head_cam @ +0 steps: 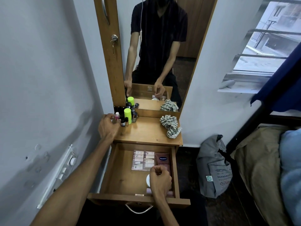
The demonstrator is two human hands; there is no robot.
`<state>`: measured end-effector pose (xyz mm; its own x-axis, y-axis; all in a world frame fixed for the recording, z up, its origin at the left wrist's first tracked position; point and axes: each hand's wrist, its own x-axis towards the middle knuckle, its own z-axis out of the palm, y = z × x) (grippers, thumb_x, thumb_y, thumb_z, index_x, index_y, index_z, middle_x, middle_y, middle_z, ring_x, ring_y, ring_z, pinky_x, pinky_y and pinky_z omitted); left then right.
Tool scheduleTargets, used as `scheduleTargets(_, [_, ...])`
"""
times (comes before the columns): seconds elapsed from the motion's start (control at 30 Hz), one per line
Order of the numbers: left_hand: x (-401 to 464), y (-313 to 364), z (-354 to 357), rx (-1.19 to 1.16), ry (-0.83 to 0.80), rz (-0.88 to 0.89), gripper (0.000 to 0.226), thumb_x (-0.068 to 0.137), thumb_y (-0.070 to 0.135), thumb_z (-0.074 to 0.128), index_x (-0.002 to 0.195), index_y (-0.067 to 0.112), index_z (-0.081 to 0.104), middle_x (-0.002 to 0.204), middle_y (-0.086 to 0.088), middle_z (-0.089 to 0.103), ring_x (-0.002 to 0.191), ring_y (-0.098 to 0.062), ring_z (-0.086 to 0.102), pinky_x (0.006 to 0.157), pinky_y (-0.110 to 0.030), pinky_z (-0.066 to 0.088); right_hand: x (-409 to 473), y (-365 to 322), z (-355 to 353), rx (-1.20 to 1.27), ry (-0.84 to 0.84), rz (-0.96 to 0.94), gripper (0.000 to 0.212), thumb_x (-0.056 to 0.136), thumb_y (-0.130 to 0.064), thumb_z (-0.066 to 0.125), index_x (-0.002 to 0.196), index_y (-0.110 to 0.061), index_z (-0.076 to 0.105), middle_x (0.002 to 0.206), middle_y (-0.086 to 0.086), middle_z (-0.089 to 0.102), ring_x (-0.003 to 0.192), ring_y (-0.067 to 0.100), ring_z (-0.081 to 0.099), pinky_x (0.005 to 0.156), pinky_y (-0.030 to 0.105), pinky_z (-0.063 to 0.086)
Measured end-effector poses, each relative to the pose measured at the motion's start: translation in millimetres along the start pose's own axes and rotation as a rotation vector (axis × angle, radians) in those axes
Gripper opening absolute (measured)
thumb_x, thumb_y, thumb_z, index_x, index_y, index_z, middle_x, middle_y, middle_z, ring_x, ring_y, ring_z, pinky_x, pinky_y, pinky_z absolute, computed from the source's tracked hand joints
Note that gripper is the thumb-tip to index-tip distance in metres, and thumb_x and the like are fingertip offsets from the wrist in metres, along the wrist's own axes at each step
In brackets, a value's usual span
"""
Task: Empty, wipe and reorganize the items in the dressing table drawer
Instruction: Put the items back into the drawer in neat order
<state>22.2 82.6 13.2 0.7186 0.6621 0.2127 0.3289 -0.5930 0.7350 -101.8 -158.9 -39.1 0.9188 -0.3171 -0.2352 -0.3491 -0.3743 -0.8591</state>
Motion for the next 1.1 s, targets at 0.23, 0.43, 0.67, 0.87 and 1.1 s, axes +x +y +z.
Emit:
scheduleTargets(0.23, [8.3,0.0,1.5,0.024,0.023,-0.024,0.033,0.094,0.042,0.066,0.109,0.014,0.073,0.11,-0.008,0.07,0.099,-0.029,0.066,0.076,-0.034,0.047,-0.1,-0.9,-0.2,-0.002,-0.023,0.0,0.021,0.087,-0.016,0.07,0.072,-0.03,0.065,0.075,-0.015,0.066,0.074,-0.001,0.06,0.071,0.023,0.044])
scheduleTargets(0.43, [12.8,-6.8,-2.8,-0.005,-0.033,-0.003,0.023,0.093,0.033,0.069,0.109,0.018,0.073,0.111,-0.007,0.071,0.1,-0.027,0.065,0.074,-0.032,0.048,-0.5,-4.2,-2.3,-0.015,-0.029,-0.001,0.02,0.088,-0.015,0.069,0.074,-0.029,0.065,0.075,-0.017,0.063,0.072,-0.002,0.057,0.063,0.011,0.033])
scheduleTargets(0.67, [11.2,-5.4,-1.9,-0.023,-0.036,0.036,0.023,0.092,0.032,0.07,0.108,0.017,0.072,0.111,-0.008,0.072,0.1,-0.028,0.066,0.077,-0.034,0.049,-0.3,-3.9,-4.1,-0.025,-0.041,-0.008,0.015,0.09,-0.016,0.068,0.079,-0.026,0.067,0.076,-0.017,0.063,0.072,-0.004,0.055,0.059,0.007,0.029])
scheduleTargets(0.87, [-12.6,-6.7,-6.6,-0.2,0.076,0.046,0.014,0.086,0.034,0.072,0.091,0.022,0.07,0.085,0.003,0.072,0.082,-0.017,0.066,0.075,-0.041,0.06,2.2,-4.1,-3.2,-0.015,-0.043,-0.023,0.01,0.09,-0.015,0.067,0.084,-0.021,0.072,0.077,-0.018,0.062,0.072,-0.006,0.055,0.059,0.005,0.031])
scheduleTargets(1.1, [-117.5,-25.7,-8.5,-0.394,-0.151,0.146,0.016,0.082,0.004,0.075,0.082,0.019,0.07,0.074,0.008,0.071,0.066,-0.005,0.067,0.063,-0.021,0.056,2.6,1.5,-1.6,0.009,0.027,0.033,0.019,0.085,-0.008,0.066,0.089,-0.026,0.071,0.084,-0.014,0.067,0.076,-0.002,0.056,0.075,0.024,0.039])
